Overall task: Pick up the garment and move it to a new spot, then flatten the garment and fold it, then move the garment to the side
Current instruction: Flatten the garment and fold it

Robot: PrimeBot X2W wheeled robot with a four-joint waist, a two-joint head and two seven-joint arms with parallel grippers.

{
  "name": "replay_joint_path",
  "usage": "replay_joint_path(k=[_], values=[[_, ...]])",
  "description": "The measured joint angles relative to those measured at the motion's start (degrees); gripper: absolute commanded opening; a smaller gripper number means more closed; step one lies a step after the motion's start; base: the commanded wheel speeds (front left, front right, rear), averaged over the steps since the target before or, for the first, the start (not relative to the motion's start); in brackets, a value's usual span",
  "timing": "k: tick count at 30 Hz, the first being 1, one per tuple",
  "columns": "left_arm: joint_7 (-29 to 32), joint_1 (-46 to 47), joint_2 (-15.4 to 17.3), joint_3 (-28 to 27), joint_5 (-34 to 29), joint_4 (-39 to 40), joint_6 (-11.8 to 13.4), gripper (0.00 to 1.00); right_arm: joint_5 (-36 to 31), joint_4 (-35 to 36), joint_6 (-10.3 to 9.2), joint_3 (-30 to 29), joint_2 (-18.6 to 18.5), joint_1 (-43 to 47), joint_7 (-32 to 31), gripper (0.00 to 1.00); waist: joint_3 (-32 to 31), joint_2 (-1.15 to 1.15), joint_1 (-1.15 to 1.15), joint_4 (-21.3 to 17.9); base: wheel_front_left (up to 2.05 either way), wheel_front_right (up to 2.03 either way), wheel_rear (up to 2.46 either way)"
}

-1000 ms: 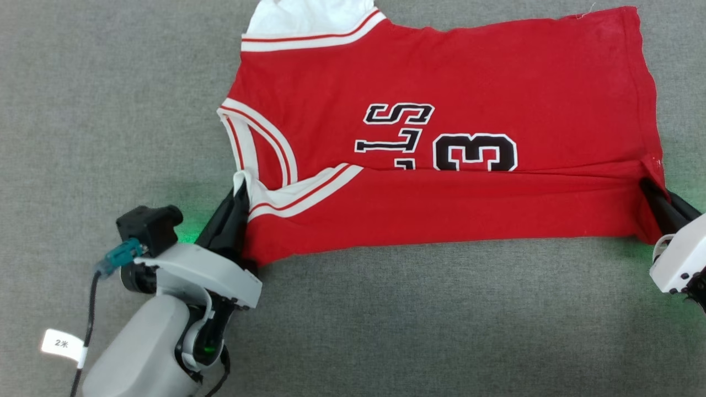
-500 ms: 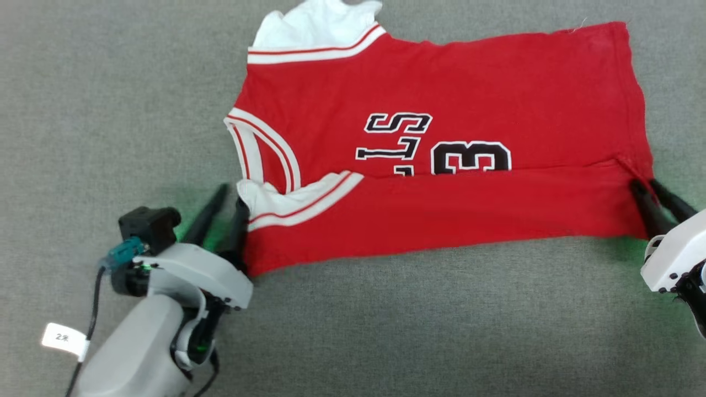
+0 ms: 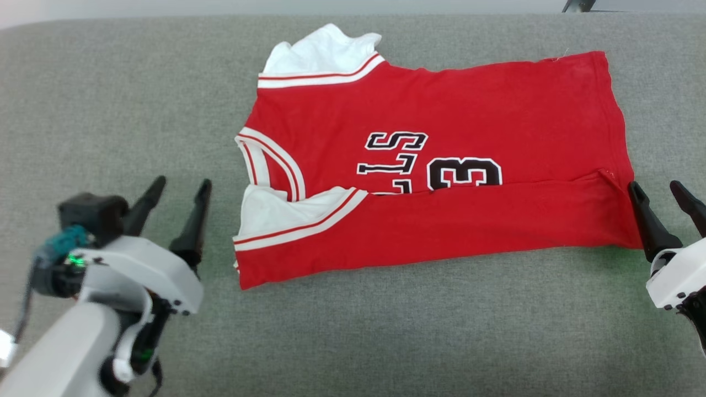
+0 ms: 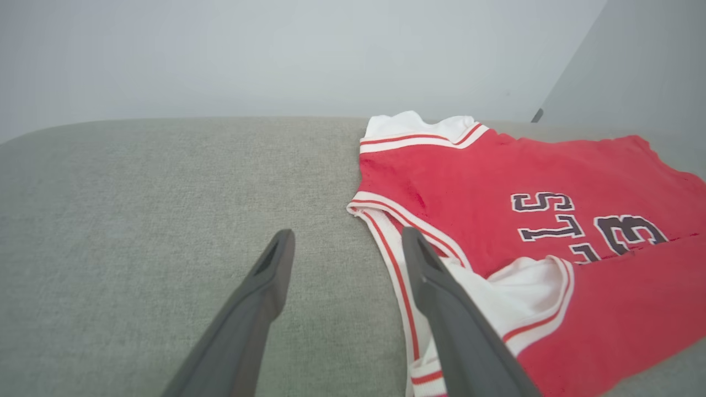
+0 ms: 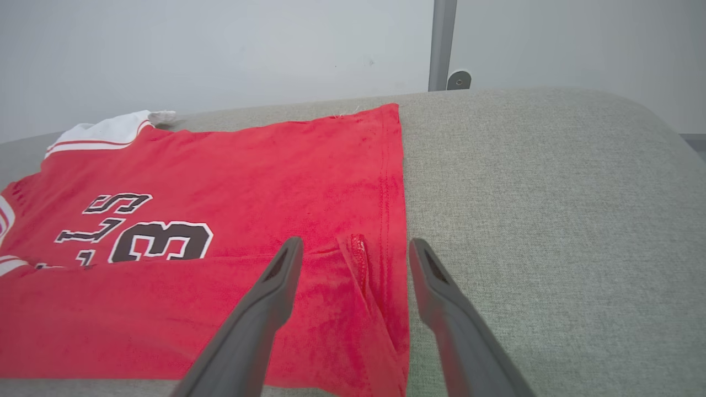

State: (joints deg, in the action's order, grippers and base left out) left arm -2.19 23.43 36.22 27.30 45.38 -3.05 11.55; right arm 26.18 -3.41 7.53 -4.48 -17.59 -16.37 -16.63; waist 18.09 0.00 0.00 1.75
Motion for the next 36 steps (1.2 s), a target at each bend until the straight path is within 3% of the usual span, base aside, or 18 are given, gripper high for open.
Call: replay_joint_path(k=[8,12,18,27,28,29,30,31,36], values=[[21.2,-6.0,10.4,1.6,5.2,17.2,5.8,1.00,-1.6,4.4,0.00,0.8,1.1,0.6,0.0,1.00,1.7,0.00,0.00,-0.6,0.00,0.00,0.00],[26.9,-6.6,10.6,1.9,8.5,21.9,8.4,1.00,-1.7,5.0,0.00,1.3,1.6,0.5,0.1,1.00,3.3,0.00,0.00,-1.1,0.00,0.00,0.00],[27.4,-5.9,9.3,1.6,9.2,20.3,9.6,1.00,-1.7,5.2,0.00,1.5,1.6,-0.8,0.2,1.00,5.7,0.00,0.00,-2.0,0.00,0.00,0.00],[25.8,-4.4,5.5,2.4,11.4,14.0,5.8,1.00,-1.6,6.2,0.00,1.7,1.2,-1.8,-0.4,1.00,8.1,0.00,0.00,-4.1,0.00,0.00,0.00],[25.9,-4.3,5.5,2.6,11.5,13.5,5.4,0.56,-1.6,6.4,0.00,1.6,1.1,-1.8,-0.5,1.00,8.1,0.00,0.00,-4.4,0.00,0.00,0.00],[25.9,-4.1,5.7,2.8,11.4,13.2,5.0,0.41,-1.6,6.6,0.00,1.6,1.1,-1.7,-0.6,1.00,8.1,0.00,0.00,-4.5,0.00,0.00,0.00],[25.9,-4.0,5.6,2.7,11.5,12.7,4.8,0.14,-1.6,6.9,0.00,1.5,1.0,-1.7,-0.9,1.00,8.0,0.00,0.00,-4.7,0.00,0.00,0.00],[25.9,-4.0,5.4,2.7,11.8,12.3,4.6,0.00,-1.6,7.2,0.00,1.4,0.9,-1.6,-1.1,1.00,7.9,0.00,0.00,-4.7,0.00,0.00,0.00],[25.8,-3.8,4.5,3.4,12.0,11.1,3.7,0.00,-1.9,8.9,0.00,1.3,-0.8,-0.6,-4.5,1.00,7.1,0.00,0.00,-4.7,0.00,0.00,0.00]])
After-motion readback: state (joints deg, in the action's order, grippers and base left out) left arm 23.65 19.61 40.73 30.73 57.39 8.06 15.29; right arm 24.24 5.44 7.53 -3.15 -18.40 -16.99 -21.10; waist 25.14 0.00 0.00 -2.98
